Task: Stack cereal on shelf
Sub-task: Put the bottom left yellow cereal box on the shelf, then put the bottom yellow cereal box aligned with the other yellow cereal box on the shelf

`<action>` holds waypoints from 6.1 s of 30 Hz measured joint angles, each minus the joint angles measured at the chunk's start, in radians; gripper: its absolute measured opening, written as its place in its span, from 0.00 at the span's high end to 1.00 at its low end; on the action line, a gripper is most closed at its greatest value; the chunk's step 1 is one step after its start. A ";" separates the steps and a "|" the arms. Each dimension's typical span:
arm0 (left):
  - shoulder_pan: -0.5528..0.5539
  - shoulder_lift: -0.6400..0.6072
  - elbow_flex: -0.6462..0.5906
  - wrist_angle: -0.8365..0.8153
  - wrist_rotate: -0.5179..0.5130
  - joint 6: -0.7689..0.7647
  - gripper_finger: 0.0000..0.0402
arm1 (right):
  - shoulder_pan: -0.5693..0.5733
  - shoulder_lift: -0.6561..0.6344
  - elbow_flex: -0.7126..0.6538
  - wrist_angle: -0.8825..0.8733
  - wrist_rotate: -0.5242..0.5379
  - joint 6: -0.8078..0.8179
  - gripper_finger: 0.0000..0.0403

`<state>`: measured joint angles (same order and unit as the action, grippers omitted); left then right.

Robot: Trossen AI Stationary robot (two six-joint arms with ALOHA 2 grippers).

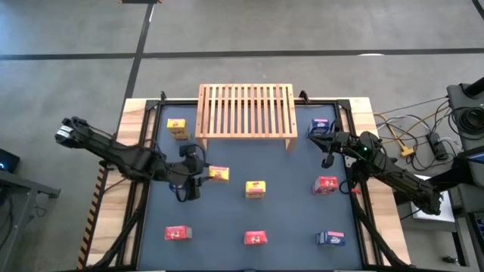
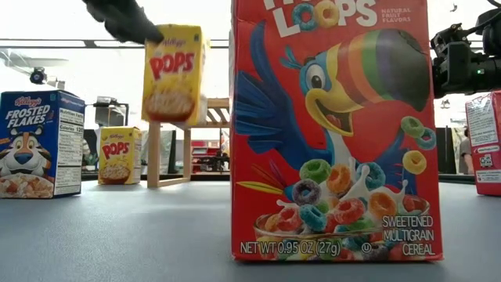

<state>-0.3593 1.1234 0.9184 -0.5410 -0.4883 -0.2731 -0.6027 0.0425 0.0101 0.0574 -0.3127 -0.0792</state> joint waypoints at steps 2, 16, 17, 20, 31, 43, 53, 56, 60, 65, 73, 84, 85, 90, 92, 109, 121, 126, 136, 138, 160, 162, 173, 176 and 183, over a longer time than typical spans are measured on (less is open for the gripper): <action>0.015 -0.014 0.045 -0.048 -0.037 0.050 0.60 | 0.000 0.000 0.000 0.000 0.000 0.000 0.98; 0.559 -0.227 0.081 0.105 0.332 0.446 0.60 | 0.000 0.000 0.000 0.000 0.000 0.000 0.98; 0.613 -0.229 0.081 0.125 0.388 0.463 0.60 | 0.000 0.000 0.000 0.000 0.000 0.000 0.98; 0.786 -0.221 0.081 0.167 0.550 0.495 0.60 | 0.000 0.000 0.000 0.000 0.000 0.000 0.98; 1.215 -0.061 0.136 0.176 0.939 0.577 0.60 | 0.000 0.000 0.000 0.000 0.000 0.000 0.98; 1.280 0.204 0.379 -0.051 0.973 0.763 0.60 | 0.000 0.000 0.000 0.000 0.000 0.000 0.98; 1.348 0.299 0.529 -0.212 0.995 0.829 0.60 | 0.000 0.000 0.000 0.000 0.000 0.000 0.98; 1.373 0.299 0.528 -0.194 1.040 0.814 0.60 | 0.000 0.000 0.000 0.000 0.000 0.000 0.98; 1.380 0.314 0.527 -0.200 1.060 0.791 0.60 | 0.000 0.000 0.000 0.000 0.000 0.000 0.98; 1.380 0.351 0.526 -0.195 1.082 0.769 0.60 | 0.000 0.000 0.000 0.000 0.000 0.000 0.98; 1.380 0.369 0.526 -0.157 1.083 0.733 0.54 | 0.000 0.000 0.000 0.000 0.000 0.000 0.98; 1.380 0.343 0.525 -0.179 1.081 0.709 0.43 | 0.000 0.000 0.000 0.000 0.000 0.000 0.98; 1.380 0.340 0.525 -0.193 1.081 0.709 0.43 | 0.000 0.000 0.000 0.000 0.000 0.000 0.98; 1.396 0.293 0.525 -0.224 1.074 0.725 0.42 | 0.000 0.000 0.000 0.000 0.000 0.000 0.98; 1.403 0.259 0.525 -0.220 1.073 0.724 0.42 | 0.000 0.000 0.000 0.000 0.000 0.000 0.98; 1.269 -0.259 0.131 0.050 1.186 0.510 0.45 | 0.000 0.000 0.000 0.000 0.000 0.000 0.98; 1.005 -0.621 -0.434 0.746 1.076 0.128 0.46 | 0.000 0.000 0.000 0.000 0.000 0.000 0.98; 0.957 -0.642 -0.553 0.862 1.034 0.069 0.47 | 0.000 0.000 0.000 0.000 0.000 0.000 0.98; 0.794 -0.584 -0.682 1.134 0.912 0.028 0.47 | 0.000 0.000 0.000 0.000 0.000 0.000 0.98; 0.749 -0.573 -0.690 1.135 0.866 0.053 0.47 | 0.000 0.000 0.000 0.000 0.000 0.000 0.98; 0.455 -0.173 -0.674 1.575 0.502 0.370 0.46 | 0.000 0.000 0.000 0.000 0.000 0.000 0.98; 0.455 -0.157 -0.669 1.573 0.502 0.379 0.46 | 0.000 0.000 0.000 0.000 0.000 0.000 0.98; 0.455 -0.173 -0.619 1.529 0.497 0.405 0.46 | 0.000 0.000 0.000 0.002 -0.002 0.143 0.98; 0.455 -0.261 -0.619 1.434 0.497 0.404 0.46 | 0.000 0.000 0.000 0.002 -0.001 0.367 0.98; 0.455 -0.504 -0.619 1.113 0.449 0.381 0.46 | 0.000 0.002 0.000 0.001 -0.027 0.495 0.98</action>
<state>0.0959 0.6192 0.2993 0.5719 -0.0398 0.1081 -0.6025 0.0441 0.0097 0.0580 -0.3397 0.4158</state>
